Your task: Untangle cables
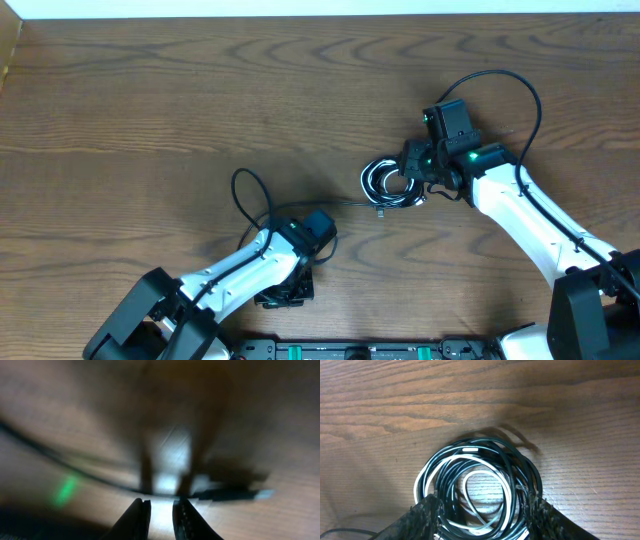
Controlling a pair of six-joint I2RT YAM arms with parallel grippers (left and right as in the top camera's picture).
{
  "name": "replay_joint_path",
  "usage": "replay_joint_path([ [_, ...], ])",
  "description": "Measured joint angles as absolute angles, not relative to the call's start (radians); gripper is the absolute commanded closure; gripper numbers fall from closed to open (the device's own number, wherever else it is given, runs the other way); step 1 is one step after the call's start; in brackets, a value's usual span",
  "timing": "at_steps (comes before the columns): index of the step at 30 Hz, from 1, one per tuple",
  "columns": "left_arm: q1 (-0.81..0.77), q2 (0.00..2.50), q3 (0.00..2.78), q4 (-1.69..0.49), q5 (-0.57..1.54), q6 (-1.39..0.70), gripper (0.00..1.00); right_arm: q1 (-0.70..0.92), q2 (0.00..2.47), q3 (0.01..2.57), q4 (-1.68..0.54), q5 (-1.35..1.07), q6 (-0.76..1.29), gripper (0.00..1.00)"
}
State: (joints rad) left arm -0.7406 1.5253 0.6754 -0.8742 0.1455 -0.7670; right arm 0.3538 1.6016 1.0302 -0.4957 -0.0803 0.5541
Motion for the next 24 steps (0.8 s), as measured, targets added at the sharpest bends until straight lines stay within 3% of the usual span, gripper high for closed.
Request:
replay_joint_path([
  [11, -0.701, 1.507, 0.672, -0.787, 0.138, -0.767, 0.78, 0.354, 1.602, 1.030, -0.493, -0.080, 0.554, 0.46],
  [24, -0.395, 1.500, 0.680, -0.499, 0.109, -0.744, 0.78, 0.354, 1.602, 1.030, -0.489, -0.080, 0.554, 0.46],
])
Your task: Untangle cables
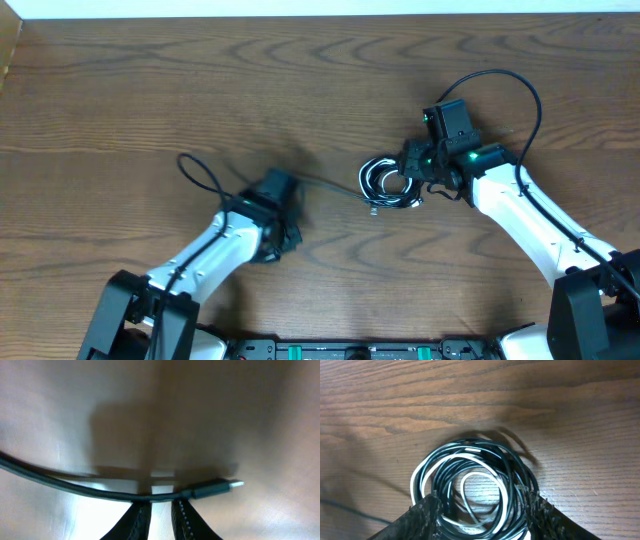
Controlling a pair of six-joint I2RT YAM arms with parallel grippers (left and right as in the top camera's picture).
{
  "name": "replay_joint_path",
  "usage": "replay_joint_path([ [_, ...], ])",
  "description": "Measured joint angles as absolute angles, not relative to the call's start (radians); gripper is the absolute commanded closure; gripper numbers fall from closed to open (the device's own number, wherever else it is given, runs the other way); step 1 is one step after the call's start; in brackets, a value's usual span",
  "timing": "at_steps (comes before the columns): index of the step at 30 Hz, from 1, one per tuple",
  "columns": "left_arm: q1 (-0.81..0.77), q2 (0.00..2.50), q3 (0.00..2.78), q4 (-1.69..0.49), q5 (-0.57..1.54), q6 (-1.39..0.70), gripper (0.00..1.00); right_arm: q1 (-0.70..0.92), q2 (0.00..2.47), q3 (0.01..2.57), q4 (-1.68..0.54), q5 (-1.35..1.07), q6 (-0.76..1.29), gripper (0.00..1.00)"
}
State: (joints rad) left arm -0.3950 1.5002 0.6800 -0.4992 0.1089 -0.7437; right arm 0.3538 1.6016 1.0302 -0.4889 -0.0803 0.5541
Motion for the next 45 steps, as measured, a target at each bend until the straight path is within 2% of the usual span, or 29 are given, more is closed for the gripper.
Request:
replay_joint_path([
  [4, -0.347, 1.518, 0.672, -0.320, 0.087, -0.738, 0.78, 0.354, 1.602, 1.030, -0.487, -0.080, 0.554, 0.46],
  [8, -0.356, 1.523, 0.669, -0.254, 0.080, -0.736, 0.78, 0.354, 1.602, 1.030, -0.487, -0.080, 0.554, 0.46],
  [21, -0.430, 1.534, 0.682, -0.334, 0.081, -0.735, 0.78, 0.360, 1.645, 1.030, -0.466, -0.078, 0.554, 0.53],
  [29, -0.467, 1.534, 0.683, -0.336, 0.100, -0.731, 0.72, 0.360, 1.699, 1.030, -0.467, -0.078, 0.543, 0.69],
  [45, -0.468, 1.534, 0.684, -0.335, 0.104, -0.732, 0.71, 0.389, 1.699, 1.030, -0.540, -0.089, 0.544, 0.73],
])
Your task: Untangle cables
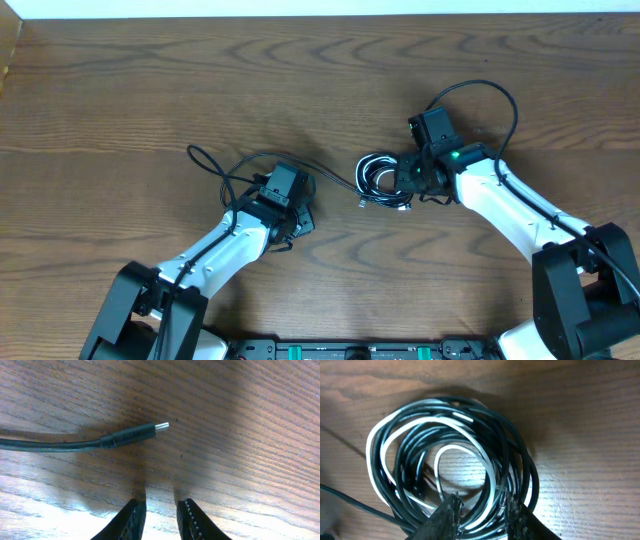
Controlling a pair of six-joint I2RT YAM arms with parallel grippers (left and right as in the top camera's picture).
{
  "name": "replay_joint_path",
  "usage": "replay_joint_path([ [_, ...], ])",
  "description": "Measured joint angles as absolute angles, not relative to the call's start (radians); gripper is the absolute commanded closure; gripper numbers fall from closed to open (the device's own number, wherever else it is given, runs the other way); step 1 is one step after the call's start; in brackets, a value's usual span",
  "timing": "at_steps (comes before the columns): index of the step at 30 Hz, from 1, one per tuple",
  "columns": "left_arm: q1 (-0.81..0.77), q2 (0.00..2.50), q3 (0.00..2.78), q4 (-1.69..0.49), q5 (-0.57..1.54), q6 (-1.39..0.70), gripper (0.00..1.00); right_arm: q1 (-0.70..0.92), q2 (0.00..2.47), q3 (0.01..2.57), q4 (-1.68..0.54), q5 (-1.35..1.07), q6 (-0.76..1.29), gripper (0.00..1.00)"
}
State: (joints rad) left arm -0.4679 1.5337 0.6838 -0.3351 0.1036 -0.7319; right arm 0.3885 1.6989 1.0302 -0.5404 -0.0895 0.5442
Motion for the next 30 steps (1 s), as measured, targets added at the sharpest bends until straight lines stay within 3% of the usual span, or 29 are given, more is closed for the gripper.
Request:
replay_joint_path([
  [24, -0.468, 1.534, 0.684, -0.335, 0.104, -0.732, 0.71, 0.425, 1.725, 1.024, -0.542, -0.051, 0.544, 0.69],
  [25, -0.468, 1.534, 0.684, -0.335, 0.104, -0.731, 0.71, 0.425, 1.733, 1.024, -0.535, -0.049, 0.544, 0.71],
  [28, -0.468, 1.534, 0.684, -0.335, 0.104, -0.731, 0.72, 0.425, 1.755, 1.024, -0.526, -0.046, 0.538, 0.99],
  [30, -0.468, 1.534, 0.684, -0.335, 0.104, -0.731, 0.72, 0.425, 1.761, 1.023, -0.526, -0.042, 0.543, 0.99],
])
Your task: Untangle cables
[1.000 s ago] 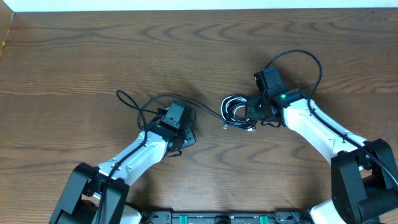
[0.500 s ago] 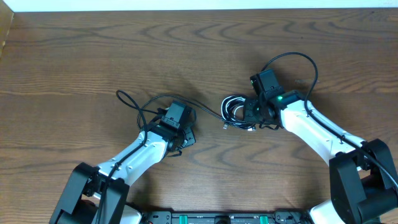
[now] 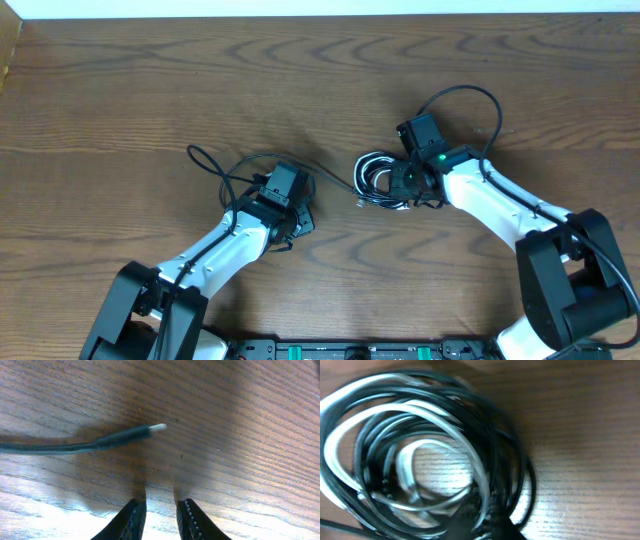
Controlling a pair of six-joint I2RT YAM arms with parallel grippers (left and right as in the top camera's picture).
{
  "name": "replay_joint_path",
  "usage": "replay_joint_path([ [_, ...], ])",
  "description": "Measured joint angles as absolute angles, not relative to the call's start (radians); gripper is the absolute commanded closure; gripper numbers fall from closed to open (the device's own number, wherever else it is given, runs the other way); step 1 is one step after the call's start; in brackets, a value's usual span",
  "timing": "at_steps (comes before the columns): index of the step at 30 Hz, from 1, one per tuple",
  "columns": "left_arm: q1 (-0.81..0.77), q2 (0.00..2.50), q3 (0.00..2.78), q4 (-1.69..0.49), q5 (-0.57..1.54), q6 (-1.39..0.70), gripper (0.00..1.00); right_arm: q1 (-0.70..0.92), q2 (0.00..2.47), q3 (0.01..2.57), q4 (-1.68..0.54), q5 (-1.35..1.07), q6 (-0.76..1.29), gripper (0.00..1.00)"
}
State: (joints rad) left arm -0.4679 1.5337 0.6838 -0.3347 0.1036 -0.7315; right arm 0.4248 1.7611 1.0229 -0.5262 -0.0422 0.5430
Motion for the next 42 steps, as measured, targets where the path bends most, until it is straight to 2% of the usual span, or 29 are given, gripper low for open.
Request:
replay_joint_path([
  [15, -0.468, 1.534, 0.684, -0.334, 0.104, -0.731, 0.71, 0.414, 1.739, 1.021, -0.561, -0.086, 0.544, 0.99],
  [24, -0.468, 1.534, 0.684, -0.334, 0.104, -0.731, 0.71, 0.414, 1.477, 1.021, -0.546, -0.264, 0.545, 0.99],
  [33, -0.468, 1.534, 0.684, -0.334, 0.104, -0.731, 0.71, 0.414, 1.257, 1.021, -0.410, -0.371, 0.545, 0.99],
  [42, -0.468, 1.534, 0.684, -0.334, 0.104, -0.731, 0.71, 0.414, 1.159, 1.020, -0.183, -0.425, 0.541, 0.99],
])
